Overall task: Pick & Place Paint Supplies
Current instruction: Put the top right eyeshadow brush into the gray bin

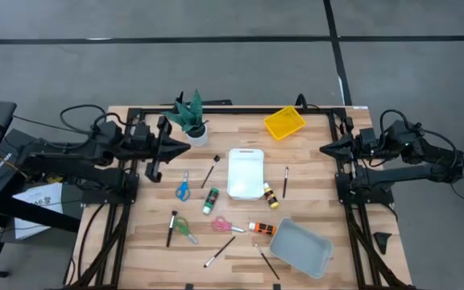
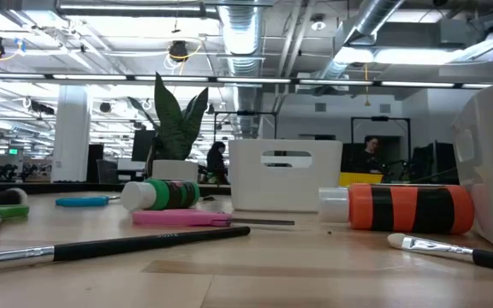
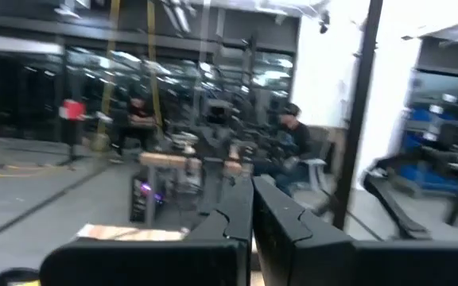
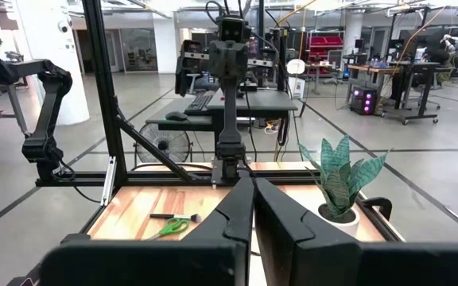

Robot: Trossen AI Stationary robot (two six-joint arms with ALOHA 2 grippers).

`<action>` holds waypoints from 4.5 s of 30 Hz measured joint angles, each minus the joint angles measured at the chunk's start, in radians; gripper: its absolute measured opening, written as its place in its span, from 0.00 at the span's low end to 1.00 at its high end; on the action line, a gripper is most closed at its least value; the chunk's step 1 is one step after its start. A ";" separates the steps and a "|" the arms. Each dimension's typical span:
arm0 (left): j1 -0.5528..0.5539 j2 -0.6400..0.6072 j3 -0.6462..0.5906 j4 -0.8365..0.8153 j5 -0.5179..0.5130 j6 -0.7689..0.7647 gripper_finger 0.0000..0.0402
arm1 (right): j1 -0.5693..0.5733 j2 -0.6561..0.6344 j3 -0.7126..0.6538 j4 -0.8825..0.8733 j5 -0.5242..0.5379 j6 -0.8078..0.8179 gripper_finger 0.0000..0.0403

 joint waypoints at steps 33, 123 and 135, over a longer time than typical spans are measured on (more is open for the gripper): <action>0.005 0.090 0.000 0.667 -0.480 0.256 0.00 | -0.008 0.078 0.000 0.870 0.223 0.097 0.03; 0.169 0.296 0.478 -0.206 -0.603 0.176 0.43 | -0.231 1.222 0.051 -0.350 0.184 1.151 0.29; 0.169 0.296 0.478 -0.210 -0.603 0.176 0.42 | -0.231 1.231 0.051 -0.315 0.177 1.164 0.29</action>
